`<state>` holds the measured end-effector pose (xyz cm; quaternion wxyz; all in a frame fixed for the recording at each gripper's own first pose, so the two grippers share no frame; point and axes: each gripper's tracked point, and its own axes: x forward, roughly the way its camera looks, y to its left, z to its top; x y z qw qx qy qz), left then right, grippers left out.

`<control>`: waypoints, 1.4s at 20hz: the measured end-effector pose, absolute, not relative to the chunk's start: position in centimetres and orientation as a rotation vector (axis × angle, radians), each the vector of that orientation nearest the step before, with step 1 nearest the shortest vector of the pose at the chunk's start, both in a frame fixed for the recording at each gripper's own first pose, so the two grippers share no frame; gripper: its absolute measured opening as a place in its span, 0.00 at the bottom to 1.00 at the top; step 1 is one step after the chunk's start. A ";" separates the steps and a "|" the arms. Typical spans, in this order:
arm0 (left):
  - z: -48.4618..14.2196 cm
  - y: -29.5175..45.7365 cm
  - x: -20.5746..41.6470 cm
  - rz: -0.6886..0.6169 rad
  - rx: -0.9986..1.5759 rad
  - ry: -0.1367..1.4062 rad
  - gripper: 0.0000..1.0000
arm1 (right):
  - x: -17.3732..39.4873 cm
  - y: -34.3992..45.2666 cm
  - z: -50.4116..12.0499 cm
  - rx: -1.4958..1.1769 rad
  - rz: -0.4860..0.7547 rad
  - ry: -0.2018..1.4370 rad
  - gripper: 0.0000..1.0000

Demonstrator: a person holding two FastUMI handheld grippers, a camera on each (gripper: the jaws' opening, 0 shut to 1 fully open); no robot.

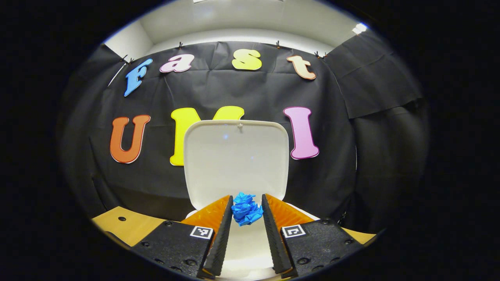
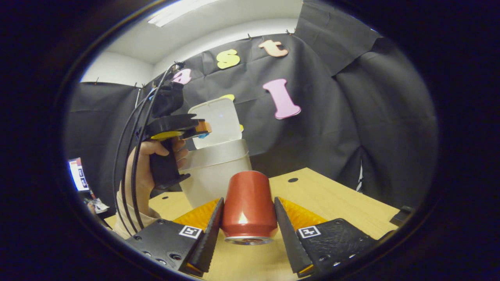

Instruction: Press the lid of the desktop garbage bin to open it, pick up the crumpled paper on the desktop and throw it into the bin, then pick up the pop can on the desktop and drop it into the bin, and finally close the garbage bin lid.

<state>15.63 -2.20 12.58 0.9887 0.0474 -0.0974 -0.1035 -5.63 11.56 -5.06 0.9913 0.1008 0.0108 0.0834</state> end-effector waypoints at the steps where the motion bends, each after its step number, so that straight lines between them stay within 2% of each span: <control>1: 12.8 -2.2 15.5 -0.211 0.091 -0.202 0.49 | -5.5 11.6 -5.0 0.199 0.161 0.024 0.73; 4: 12.5 -0.9 15.5 -0.163 0.114 -0.183 0.49 | -5.4 12.5 -5.1 0.184 0.162 0.031 0.75; 6: 12.6 -0.9 15.4 -0.162 0.106 -0.180 0.72 | -5.5 13.1 -4.9 0.177 0.167 0.031 0.75; 9: 12.6 -0.9 14.7 -0.190 0.092 -0.159 0.85 | -5.7 13.8 -4.3 0.157 0.169 0.018 0.74; 10: 12.9 -0.7 14.7 -0.189 0.097 -0.163 0.99 | -5.7 13.8 -4.1 0.147 0.165 0.009 0.74; 18: 15.4 1.9 9.4 -0.186 0.113 -0.179 0.97 | -4.9 13.2 -0.8 0.063 0.066 -0.071 0.74; 25: 13.7 4.3 5.0 -0.154 0.119 -0.150 0.97 | -5.1 12.8 1.6 0.057 0.079 -0.104 0.74; 28: 11.4 6.9 3.0 -0.107 0.125 -0.116 0.98 | -5.7 13.3 2.2 0.046 0.121 -0.100 0.75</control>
